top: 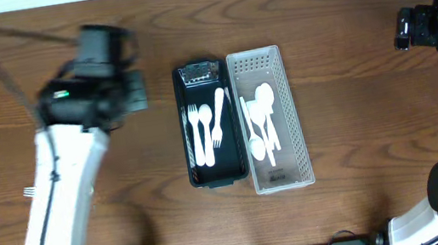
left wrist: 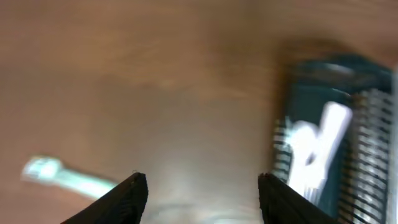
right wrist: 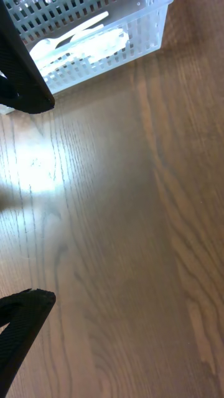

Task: Pack container
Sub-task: 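Move the left gripper back and grasp the last white fork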

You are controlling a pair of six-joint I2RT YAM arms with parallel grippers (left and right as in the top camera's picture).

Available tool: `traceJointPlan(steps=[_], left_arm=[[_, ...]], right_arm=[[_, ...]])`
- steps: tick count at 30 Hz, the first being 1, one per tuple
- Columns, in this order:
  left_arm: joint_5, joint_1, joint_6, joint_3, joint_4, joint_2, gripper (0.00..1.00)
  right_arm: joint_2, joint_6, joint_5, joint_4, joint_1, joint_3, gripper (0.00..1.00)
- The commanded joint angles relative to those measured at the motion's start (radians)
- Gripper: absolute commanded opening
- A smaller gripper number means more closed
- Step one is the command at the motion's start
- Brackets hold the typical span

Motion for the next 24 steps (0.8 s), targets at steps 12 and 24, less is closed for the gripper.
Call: traceJointPlan(steps=[12,24], left_arm=[[0.045,0.700,-0.596,-0.228,0.017,0.054,0.95],[0.113,0.784,-0.556,-0.438,0.241,0.260,0.95]], right_arm=[[-0.001,0.007,-0.004,-0.005,-0.002,0.004,0.93],[-0.001,0.007,-0.004,-0.017,-0.002,0.004,0.93]])
